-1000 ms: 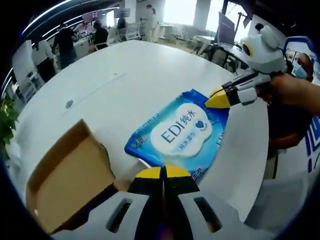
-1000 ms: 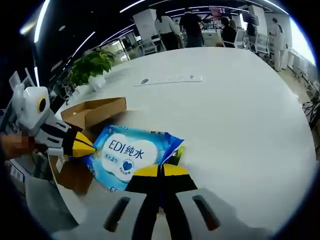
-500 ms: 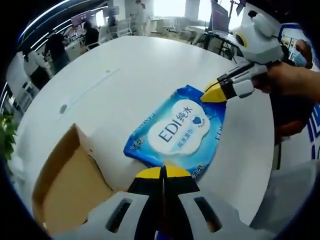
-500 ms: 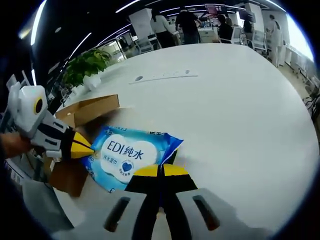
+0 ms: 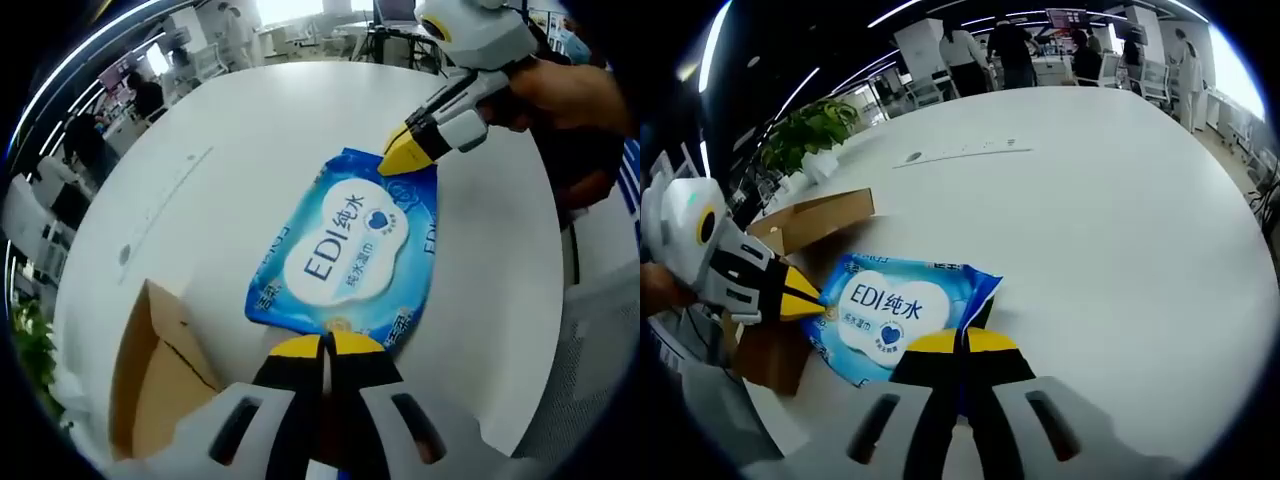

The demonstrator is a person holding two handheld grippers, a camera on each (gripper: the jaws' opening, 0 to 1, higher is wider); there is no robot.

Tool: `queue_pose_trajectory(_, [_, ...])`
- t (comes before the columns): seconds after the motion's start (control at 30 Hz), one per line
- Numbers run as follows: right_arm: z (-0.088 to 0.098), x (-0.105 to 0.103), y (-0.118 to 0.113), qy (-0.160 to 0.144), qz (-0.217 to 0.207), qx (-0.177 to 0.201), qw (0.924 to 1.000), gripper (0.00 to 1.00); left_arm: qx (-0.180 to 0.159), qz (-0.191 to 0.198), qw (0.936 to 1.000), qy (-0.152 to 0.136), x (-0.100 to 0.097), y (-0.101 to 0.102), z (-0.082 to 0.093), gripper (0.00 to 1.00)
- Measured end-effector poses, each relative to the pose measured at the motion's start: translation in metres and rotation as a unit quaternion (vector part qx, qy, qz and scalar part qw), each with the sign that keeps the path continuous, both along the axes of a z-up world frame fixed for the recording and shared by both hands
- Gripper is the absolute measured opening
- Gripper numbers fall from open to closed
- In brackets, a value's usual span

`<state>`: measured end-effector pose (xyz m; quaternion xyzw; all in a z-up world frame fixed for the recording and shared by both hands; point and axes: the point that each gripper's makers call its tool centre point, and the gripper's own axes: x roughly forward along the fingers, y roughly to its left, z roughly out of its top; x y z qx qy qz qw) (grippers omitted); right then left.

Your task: Operate the shoe box by opening the lid, removing the specified soft item, and placing it in the target area until the item is outside and the box remains undamaged.

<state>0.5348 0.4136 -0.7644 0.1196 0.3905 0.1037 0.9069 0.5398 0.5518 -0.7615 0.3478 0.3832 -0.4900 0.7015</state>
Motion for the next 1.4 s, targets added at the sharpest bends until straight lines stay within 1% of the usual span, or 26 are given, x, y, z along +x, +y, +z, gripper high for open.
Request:
queue_pose_trajectory(0.1, [-0.004, -0.002, -0.003, 0.005, -0.008, 0.000, 1.0000, 0.00, -0.006, 0.006, 0.9999, 0.006, 0.000, 0.001, 0.001, 0.00])
queue_pose_trajectory(0.23, [-0.005, -0.003, -0.004, 0.004, -0.015, 0.001, 0.9999, 0.01, -0.018, 0.029, 0.9992, 0.020, -0.001, 0.004, 0.001, 0.02])
queue_pose_trajectory(0.4, [-0.001, -0.006, -0.007, -0.003, -0.015, -0.010, 0.9998, 0.02, -0.027, 0.034, 0.9988, 0.024, -0.003, 0.005, 0.006, 0.05])
queue_pose_trajectory(0.43, [0.000, -0.006, -0.008, -0.003, -0.016, -0.011, 0.9998, 0.02, -0.030, 0.036, 0.9985, 0.027, -0.004, 0.005, 0.007, 0.06])
queue_pose_trajectory(0.5, [0.003, -0.007, -0.012, -0.005, -0.020, -0.006, 0.9998, 0.02, -0.040, 0.044, 0.9973, 0.042, -0.007, 0.004, 0.009, 0.09])
queue_pose_trajectory(0.53, [0.004, -0.009, -0.014, -0.005, -0.022, -0.002, 0.9997, 0.01, -0.043, 0.046, 0.9971, 0.043, -0.007, 0.004, 0.010, 0.10])
queue_pose_trajectory(0.63, [0.010, -0.013, -0.017, -0.010, -0.022, -0.006, 0.9997, 0.00, -0.056, 0.054, 0.9958, 0.048, -0.009, 0.005, 0.016, 0.12])
queue_pose_trajectory(0.67, [0.013, -0.015, -0.018, -0.012, -0.022, -0.003, 0.9997, 0.00, -0.063, 0.054, 0.9952, 0.052, -0.010, 0.005, 0.018, 0.13])
queue_pose_trajectory(0.7, [0.014, -0.016, -0.018, -0.012, -0.022, -0.002, 0.9997, 0.00, -0.072, 0.061, 0.9936, 0.063, -0.013, 0.005, 0.020, 0.14])
queue_pose_trajectory(0.83, [0.020, -0.025, -0.018, -0.013, -0.015, -0.013, 0.9997, 0.00, -0.085, 0.068, 0.9919, 0.066, -0.013, 0.008, 0.027, 0.15])
queue_pose_trajectory(1.0, [0.031, -0.033, -0.014, -0.019, 0.003, -0.031, 0.9994, 0.00, -0.097, 0.068, 0.9907, 0.067, -0.016, 0.013, 0.036, 0.19])
queue_pose_trajectory(1.1, [0.038, -0.036, -0.011, -0.022, 0.012, -0.037, 0.9990, 0.03, -0.105, 0.068, 0.9901, 0.063, -0.016, 0.018, 0.043, 0.21])
queue_pose_trajectory(1.17, [0.044, -0.038, -0.008, -0.028, 0.017, -0.042, 0.9986, 0.04, -0.120, 0.071, 0.9880, 0.066, -0.016, 0.018, 0.048, 0.21])
queue_pose_trajectory(1.27, [0.053, -0.040, -0.003, -0.036, 0.025, -0.047, 0.9979, 0.06, -0.129, 0.076, 0.9864, 0.067, -0.016, 0.023, 0.053, 0.22])
queue_pose_trajectory(1.33, [0.057, -0.042, 0.000, -0.039, 0.030, -0.051, 0.9975, 0.07, -0.134, 0.075, 0.9859, 0.065, -0.018, 0.026, 0.057, 0.23])
queue_pose_trajectory(1.4, [0.062, -0.044, 0.005, -0.044, 0.039, -0.055, 0.9968, 0.08, -0.132, 0.073, 0.9864, 0.065, -0.021, 0.031, 0.060, 0.24])
